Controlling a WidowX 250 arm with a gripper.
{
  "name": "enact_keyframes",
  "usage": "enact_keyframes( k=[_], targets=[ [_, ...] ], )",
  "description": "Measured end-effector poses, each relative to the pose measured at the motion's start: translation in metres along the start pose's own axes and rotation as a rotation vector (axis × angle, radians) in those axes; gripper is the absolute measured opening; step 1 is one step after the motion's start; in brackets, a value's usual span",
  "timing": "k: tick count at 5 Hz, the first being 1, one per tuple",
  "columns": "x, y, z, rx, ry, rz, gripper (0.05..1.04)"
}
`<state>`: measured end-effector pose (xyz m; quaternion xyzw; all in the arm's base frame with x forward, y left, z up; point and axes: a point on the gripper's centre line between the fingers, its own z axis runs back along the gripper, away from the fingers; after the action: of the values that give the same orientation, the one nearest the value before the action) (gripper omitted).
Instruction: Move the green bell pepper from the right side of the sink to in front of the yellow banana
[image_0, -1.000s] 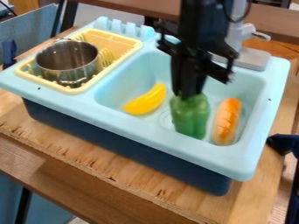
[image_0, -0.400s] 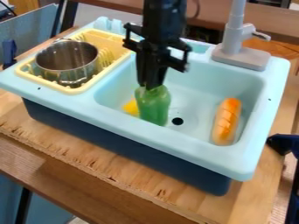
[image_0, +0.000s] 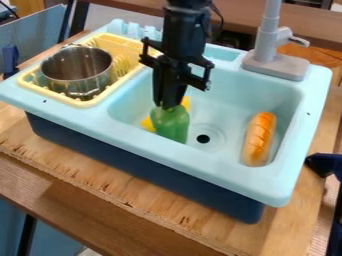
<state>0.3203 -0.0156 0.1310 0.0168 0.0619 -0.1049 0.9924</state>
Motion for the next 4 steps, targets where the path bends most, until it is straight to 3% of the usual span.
enact_keyframes(
  k=[2,3,4],
  targets=[
    [0.0,-0.011,0.0,0.0,0.007,-0.029,0.091],
    [-0.011,-0.014,0.012,0.002,-0.003,-0.03,0.254],
    [-0.027,-0.015,0.048,0.006,-0.084,-0.023,0.574]
  ],
)
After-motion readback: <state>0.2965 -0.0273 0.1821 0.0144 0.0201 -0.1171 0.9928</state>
